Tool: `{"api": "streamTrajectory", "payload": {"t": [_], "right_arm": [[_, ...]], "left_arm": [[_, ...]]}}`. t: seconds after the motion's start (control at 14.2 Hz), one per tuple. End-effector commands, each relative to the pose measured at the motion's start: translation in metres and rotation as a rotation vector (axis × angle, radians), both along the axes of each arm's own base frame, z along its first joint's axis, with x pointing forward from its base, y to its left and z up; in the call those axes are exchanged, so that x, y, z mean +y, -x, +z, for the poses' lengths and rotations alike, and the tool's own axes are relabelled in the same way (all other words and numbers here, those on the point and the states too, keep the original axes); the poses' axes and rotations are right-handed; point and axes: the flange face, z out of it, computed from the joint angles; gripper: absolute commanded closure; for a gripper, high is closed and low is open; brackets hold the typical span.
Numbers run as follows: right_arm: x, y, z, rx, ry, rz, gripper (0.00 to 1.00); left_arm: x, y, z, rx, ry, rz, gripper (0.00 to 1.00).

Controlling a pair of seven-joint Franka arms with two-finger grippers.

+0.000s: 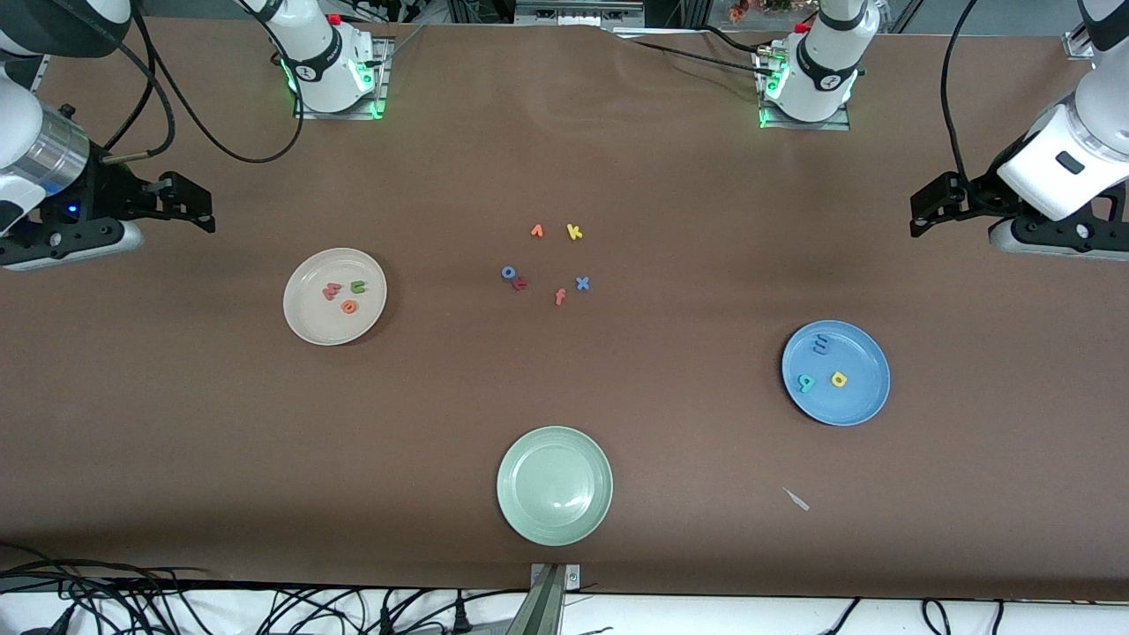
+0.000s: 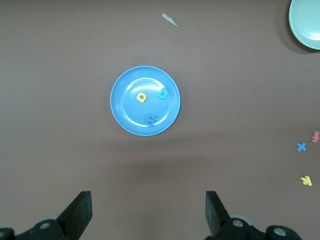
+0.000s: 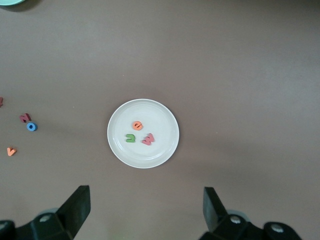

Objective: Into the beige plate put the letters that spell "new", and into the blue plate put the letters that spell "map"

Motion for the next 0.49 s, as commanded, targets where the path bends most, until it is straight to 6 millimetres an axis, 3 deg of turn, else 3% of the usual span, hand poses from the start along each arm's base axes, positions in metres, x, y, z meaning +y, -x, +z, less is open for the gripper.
{"api": "streamTrajectory", "payload": {"t": [0.0, 0.14, 0.28, 0.42], "right_arm": [[-0.005, 0.003, 0.006, 0.006, -0.003, 0.001, 0.0], [-0.005, 0.003, 0.006, 0.006, 0.0, 0.005, 0.0], [-0.032, 0.001, 0.006, 0.005, 0.001, -0.028, 0.0], [-0.04, 0.003, 0.004, 0.028, -0.004, -0.036, 0.0]], "left_arm": [[-0.001, 0.0, 0.007, 0.007, 0.03, 0.001, 0.0], [-0.001, 0.0, 0.007, 0.008, 0.029, 0.001, 0.0], [-0.001, 0.0, 0.007, 0.008, 0.029, 0.001, 0.0], [-0.001, 0.0, 0.007, 0.008, 0.029, 0.001, 0.0]]}}
